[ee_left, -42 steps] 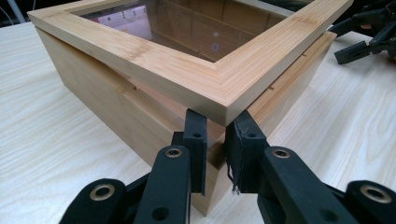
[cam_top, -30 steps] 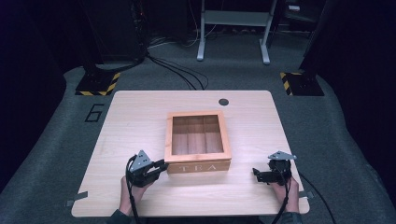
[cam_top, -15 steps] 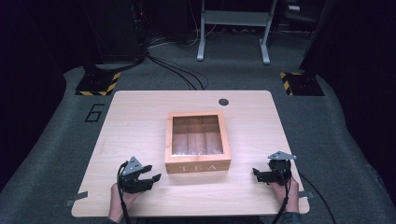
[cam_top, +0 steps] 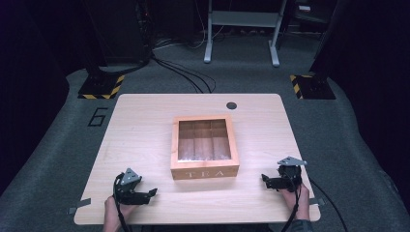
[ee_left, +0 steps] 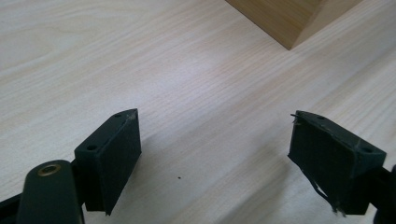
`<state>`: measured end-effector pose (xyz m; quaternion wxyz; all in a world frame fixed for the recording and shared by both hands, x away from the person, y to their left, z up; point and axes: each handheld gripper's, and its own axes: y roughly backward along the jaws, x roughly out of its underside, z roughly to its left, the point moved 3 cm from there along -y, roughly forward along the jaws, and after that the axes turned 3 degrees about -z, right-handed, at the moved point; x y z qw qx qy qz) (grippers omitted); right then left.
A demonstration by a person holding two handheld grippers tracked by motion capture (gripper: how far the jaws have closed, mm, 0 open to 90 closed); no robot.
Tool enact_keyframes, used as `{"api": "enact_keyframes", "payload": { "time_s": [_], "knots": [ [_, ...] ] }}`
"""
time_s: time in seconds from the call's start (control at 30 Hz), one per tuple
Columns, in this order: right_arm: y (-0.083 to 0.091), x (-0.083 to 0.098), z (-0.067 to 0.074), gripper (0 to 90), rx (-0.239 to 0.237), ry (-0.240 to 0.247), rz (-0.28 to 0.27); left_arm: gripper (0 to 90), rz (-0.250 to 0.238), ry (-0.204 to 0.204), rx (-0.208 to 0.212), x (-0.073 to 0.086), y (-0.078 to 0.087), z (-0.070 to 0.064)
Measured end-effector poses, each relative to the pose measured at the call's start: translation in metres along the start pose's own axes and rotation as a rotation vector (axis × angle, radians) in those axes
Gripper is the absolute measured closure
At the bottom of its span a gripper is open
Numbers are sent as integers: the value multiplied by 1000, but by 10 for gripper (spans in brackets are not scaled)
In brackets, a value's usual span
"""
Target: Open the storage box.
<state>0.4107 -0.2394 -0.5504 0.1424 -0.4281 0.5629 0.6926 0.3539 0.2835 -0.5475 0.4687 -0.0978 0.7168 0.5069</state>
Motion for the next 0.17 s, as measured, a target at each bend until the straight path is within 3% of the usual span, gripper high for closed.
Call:
{"api": "enact_keyframes", "payload": {
  "time_s": [0.07,0.17],
  "knots": [
    [0,0,0,7,0,-1,-1,164,-21,-3,-14,2,0,0],
    [0,0,0,7,0,-3,-1,162,-15,-21,-27,2,-1,-1]
  ]
}}
